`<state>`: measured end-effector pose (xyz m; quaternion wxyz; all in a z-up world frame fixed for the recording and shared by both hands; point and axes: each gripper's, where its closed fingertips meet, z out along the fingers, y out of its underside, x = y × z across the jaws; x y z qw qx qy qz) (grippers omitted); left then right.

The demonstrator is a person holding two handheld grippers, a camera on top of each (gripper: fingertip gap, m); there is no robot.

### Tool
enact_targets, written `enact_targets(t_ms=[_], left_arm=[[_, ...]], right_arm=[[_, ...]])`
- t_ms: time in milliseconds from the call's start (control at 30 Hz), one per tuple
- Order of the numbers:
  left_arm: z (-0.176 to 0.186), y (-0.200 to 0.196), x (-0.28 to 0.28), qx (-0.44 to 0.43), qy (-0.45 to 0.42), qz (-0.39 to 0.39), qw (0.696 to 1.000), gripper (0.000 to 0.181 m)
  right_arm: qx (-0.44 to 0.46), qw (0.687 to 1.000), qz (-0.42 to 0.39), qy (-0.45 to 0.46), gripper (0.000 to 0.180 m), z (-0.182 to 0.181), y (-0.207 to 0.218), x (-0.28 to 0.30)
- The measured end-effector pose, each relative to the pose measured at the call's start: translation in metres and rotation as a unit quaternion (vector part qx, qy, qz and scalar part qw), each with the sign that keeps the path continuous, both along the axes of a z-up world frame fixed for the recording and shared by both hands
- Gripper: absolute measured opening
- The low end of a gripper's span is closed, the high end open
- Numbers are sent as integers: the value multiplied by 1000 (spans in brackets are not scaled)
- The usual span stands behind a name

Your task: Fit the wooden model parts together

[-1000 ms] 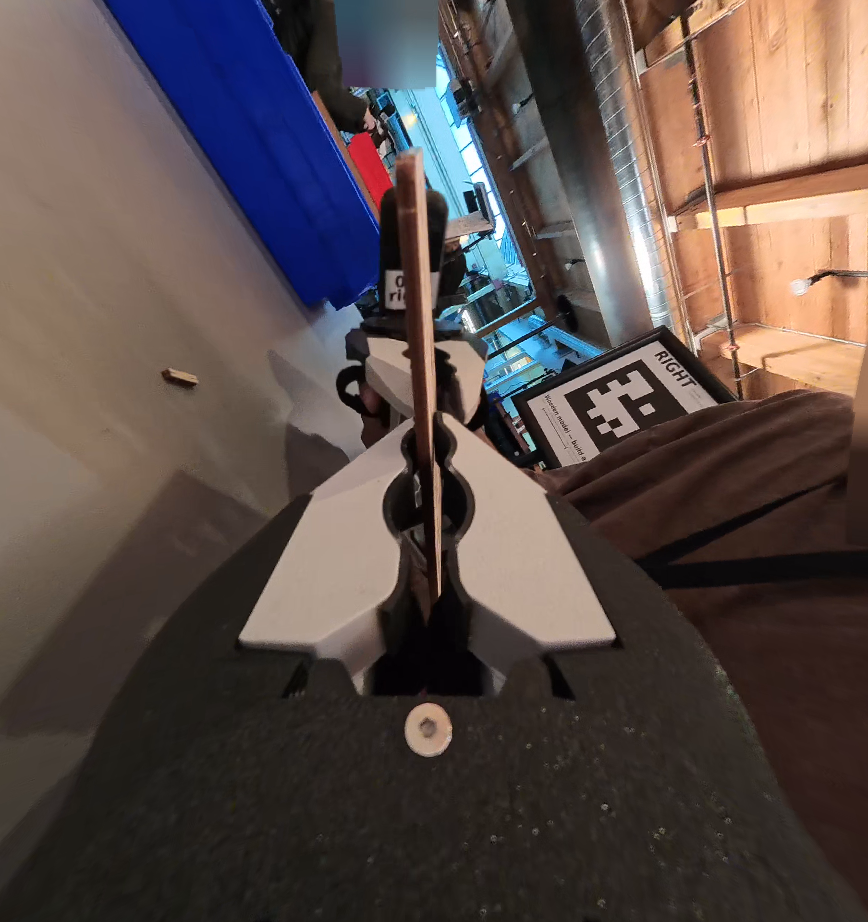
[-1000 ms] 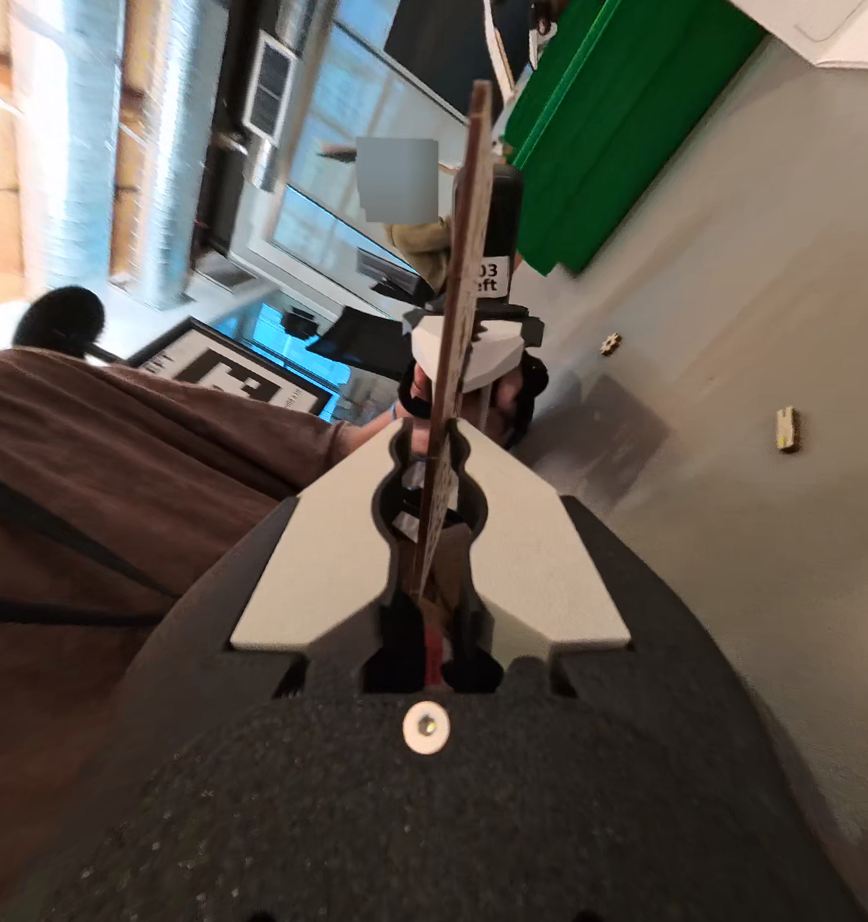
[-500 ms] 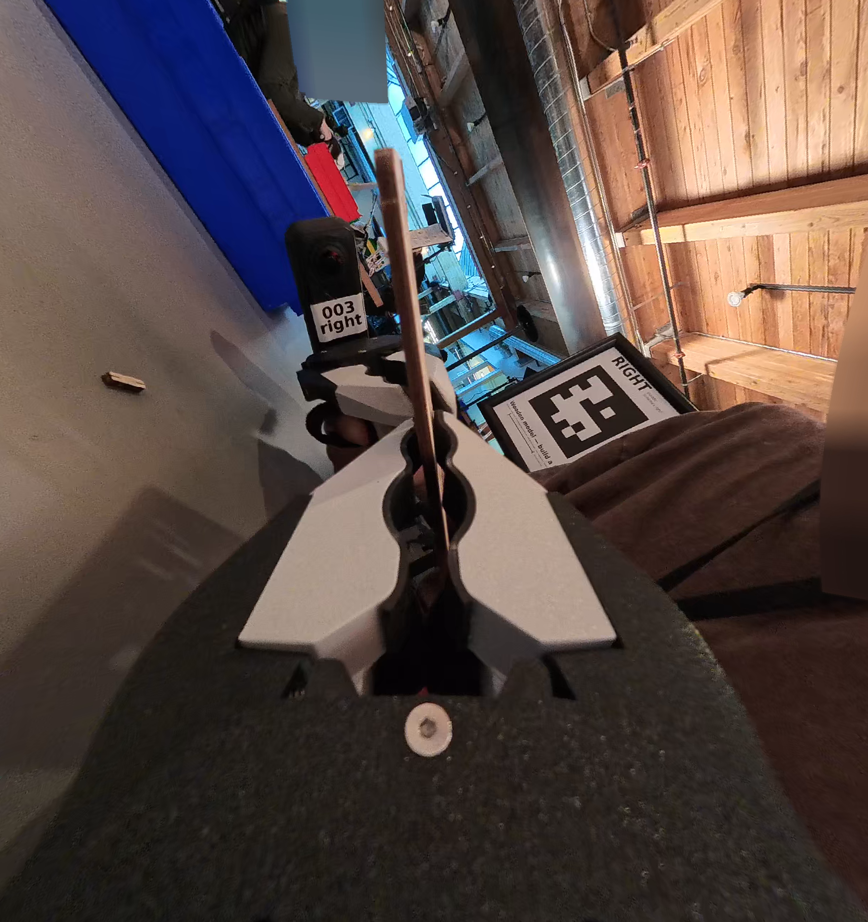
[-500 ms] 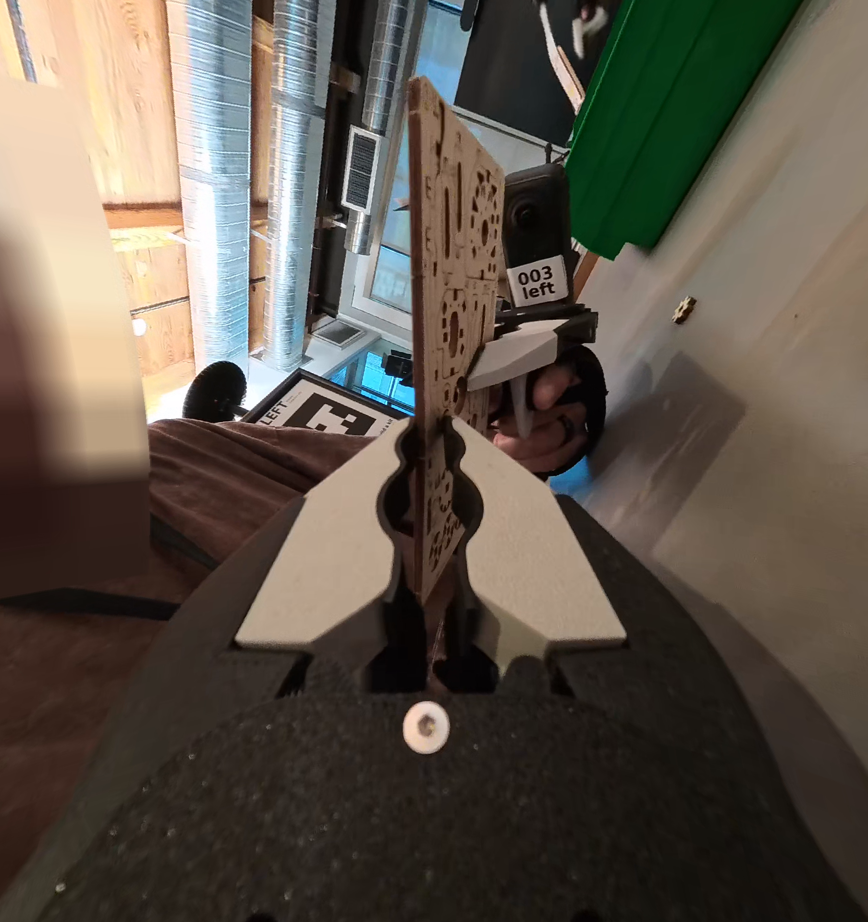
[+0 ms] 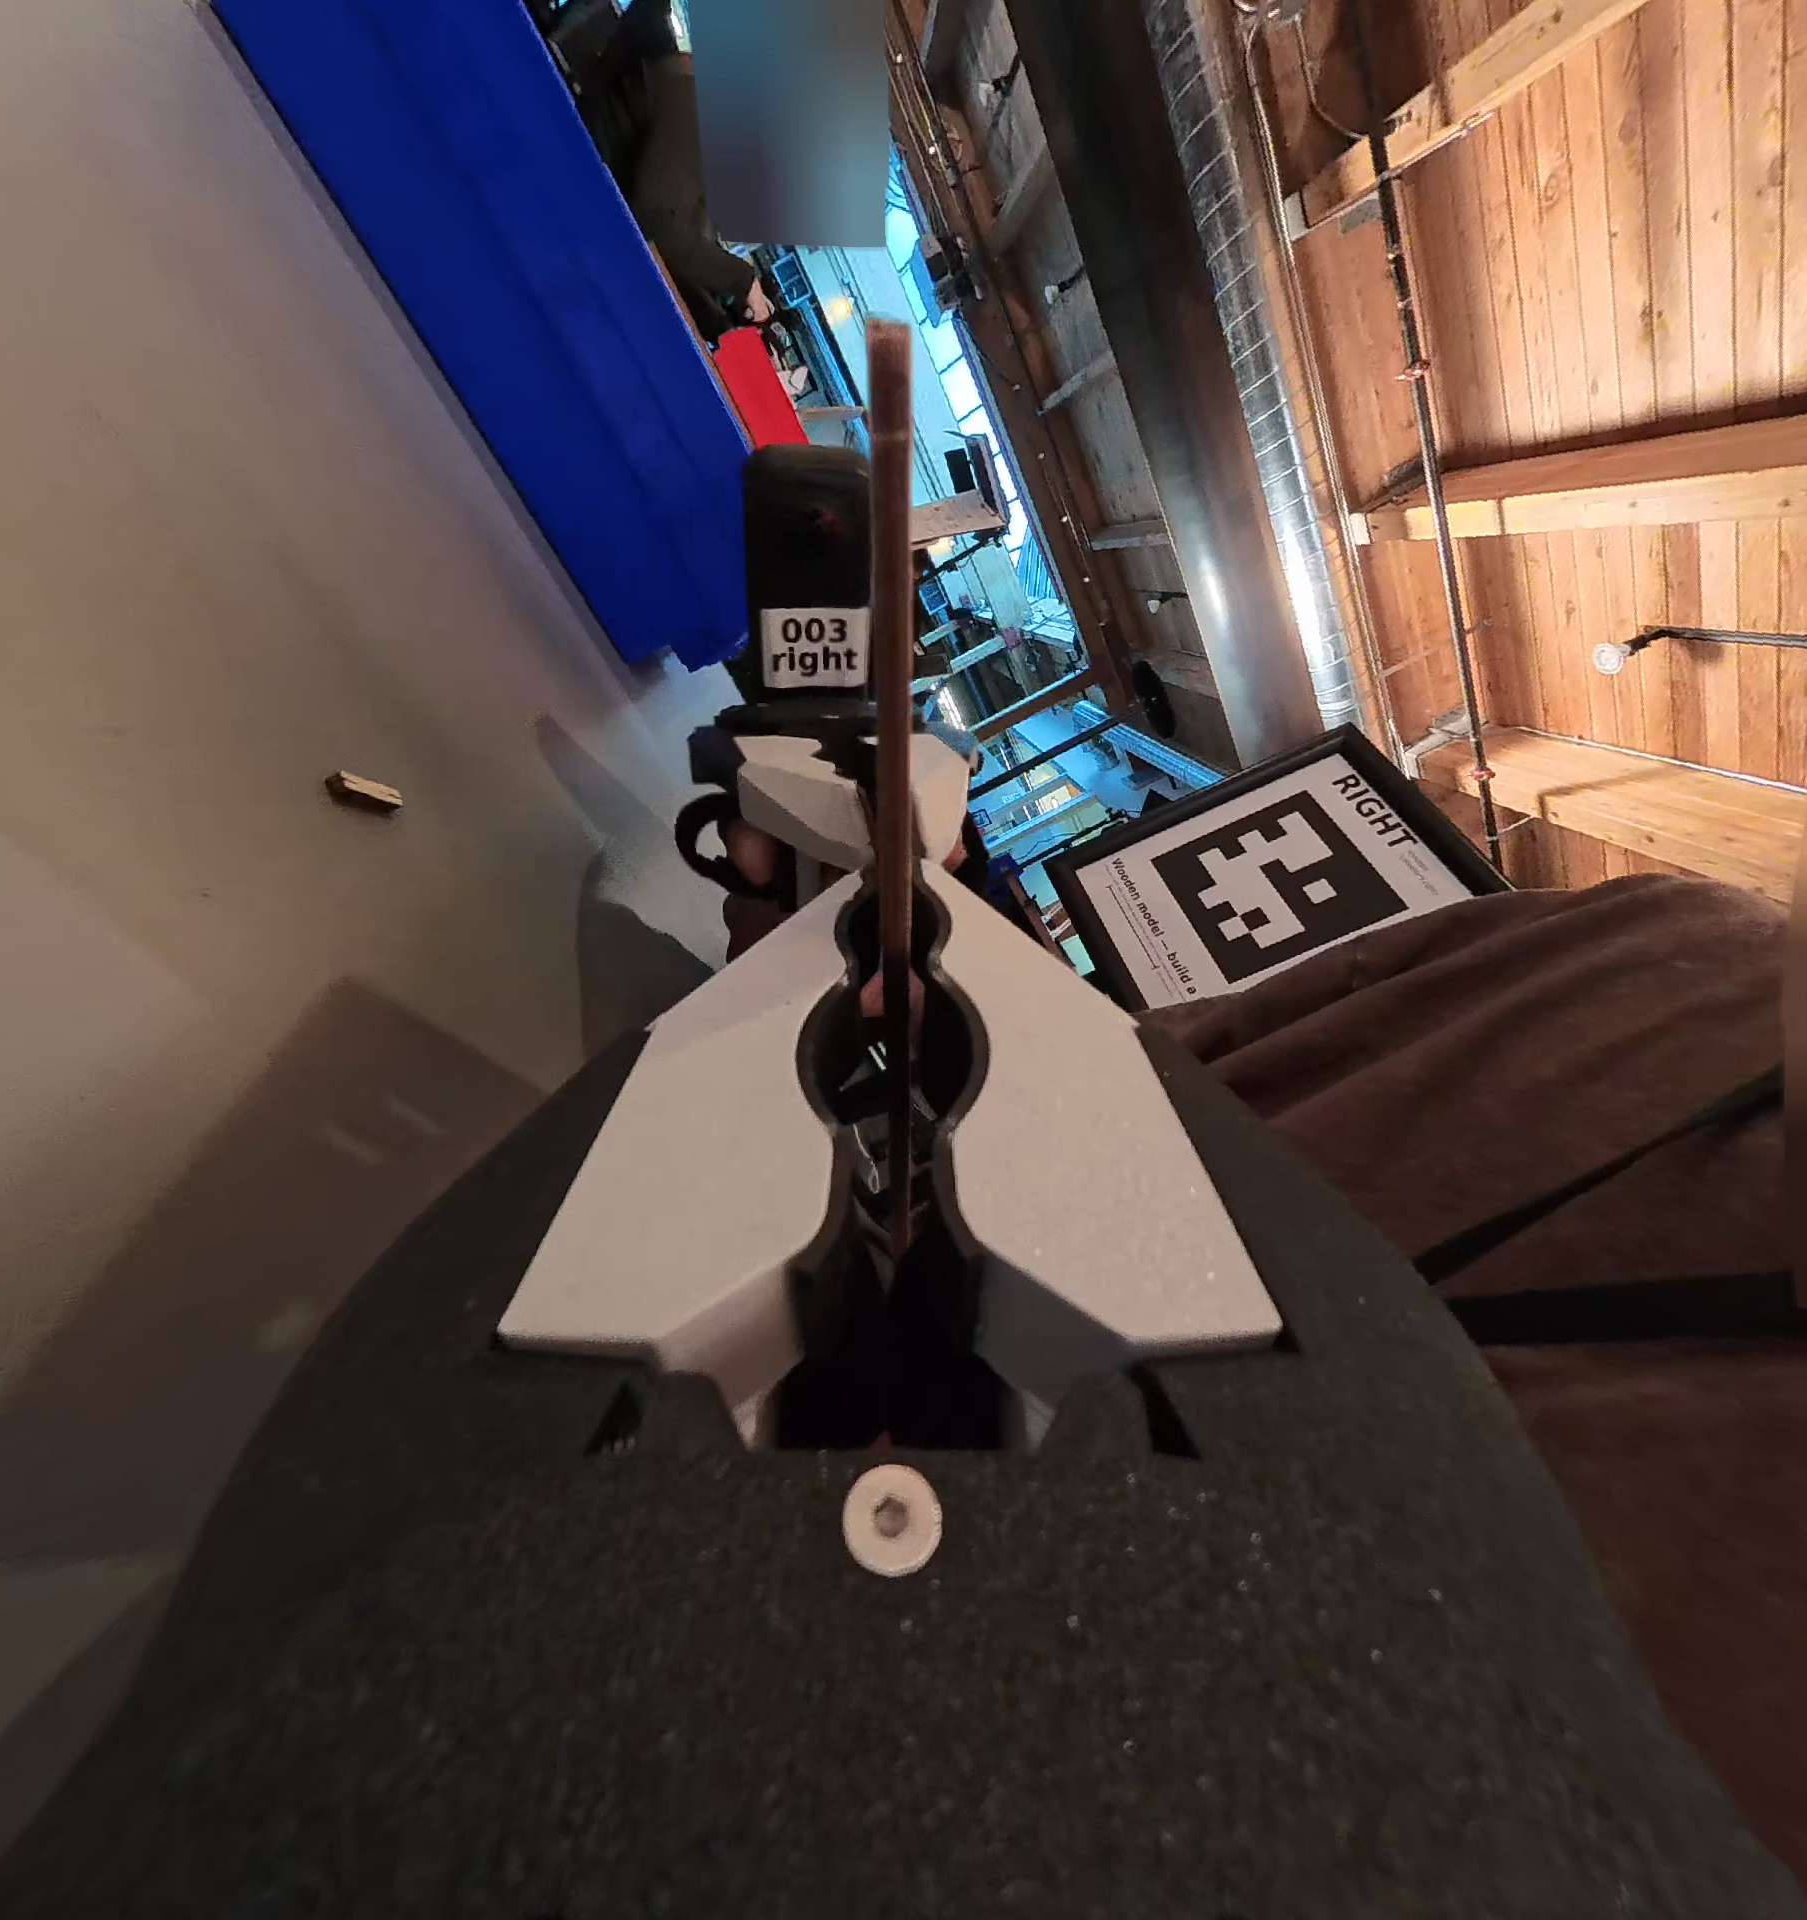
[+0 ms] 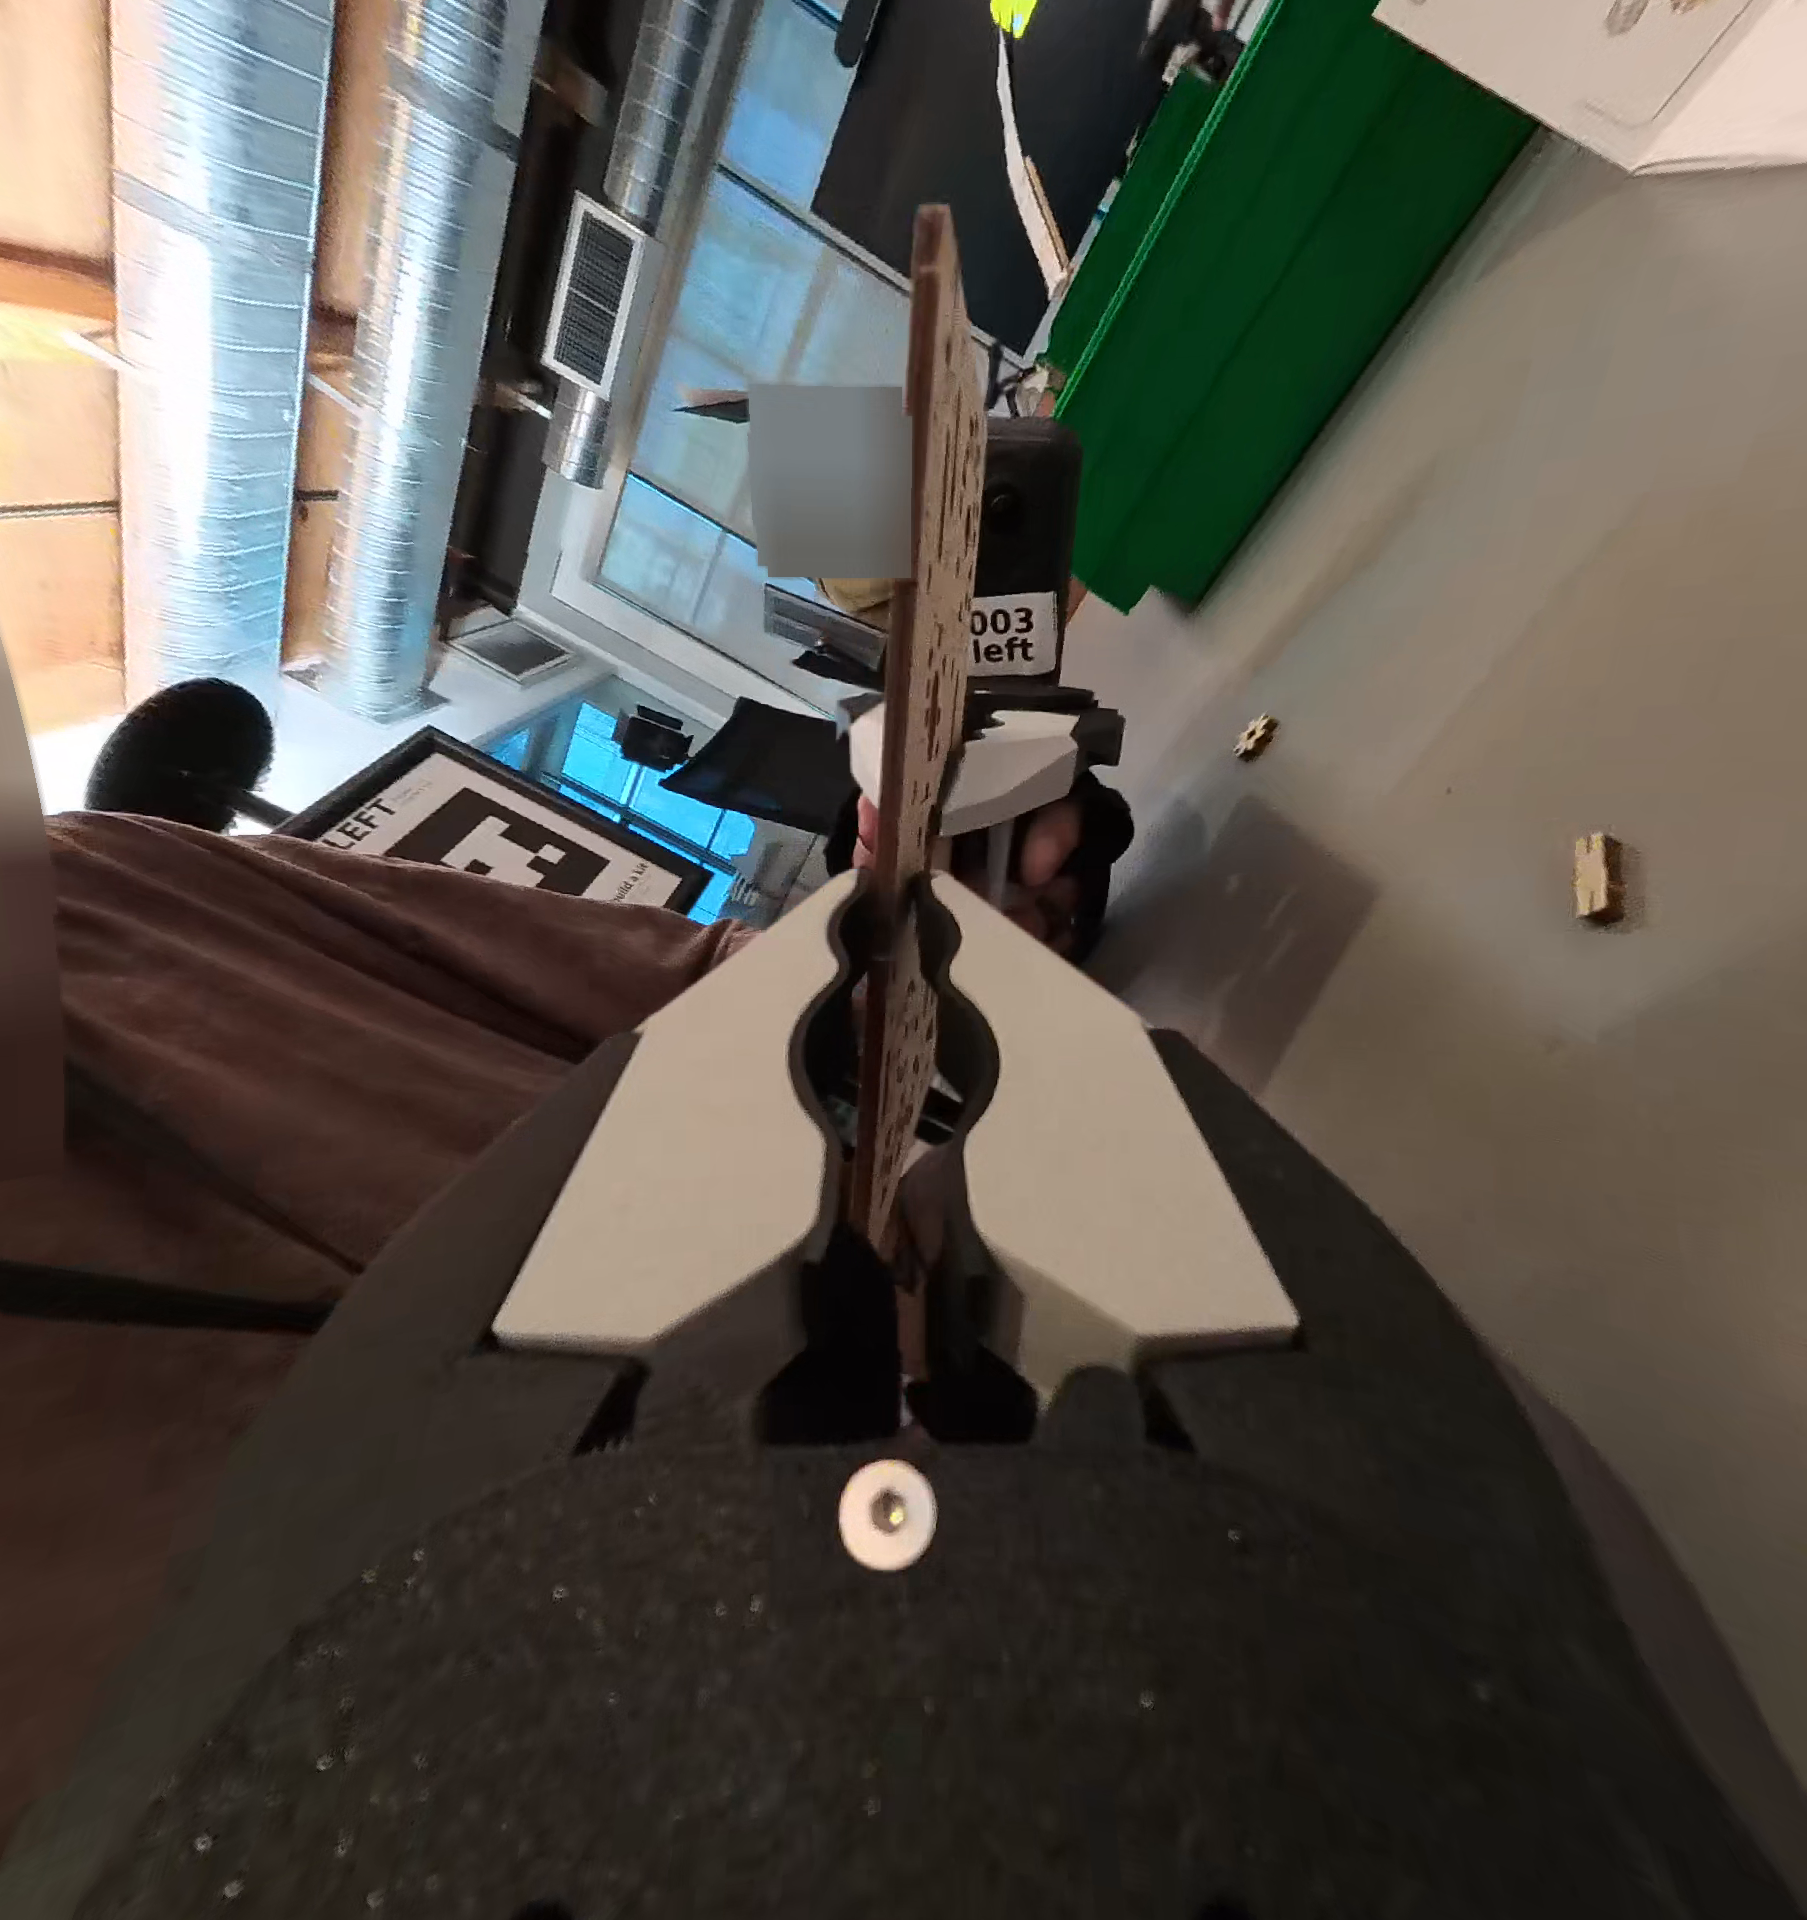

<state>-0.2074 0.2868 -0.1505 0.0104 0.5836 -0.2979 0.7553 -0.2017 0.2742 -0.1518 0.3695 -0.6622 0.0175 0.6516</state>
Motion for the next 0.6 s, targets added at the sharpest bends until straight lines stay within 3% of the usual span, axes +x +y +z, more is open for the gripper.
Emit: enact_targets(t_ms=[600], left_arm=[[3, -6, 4, -20, -13, -7, 1000, 1]], right_arm=[[-19, 996, 36, 83, 7, 5, -9, 1]])
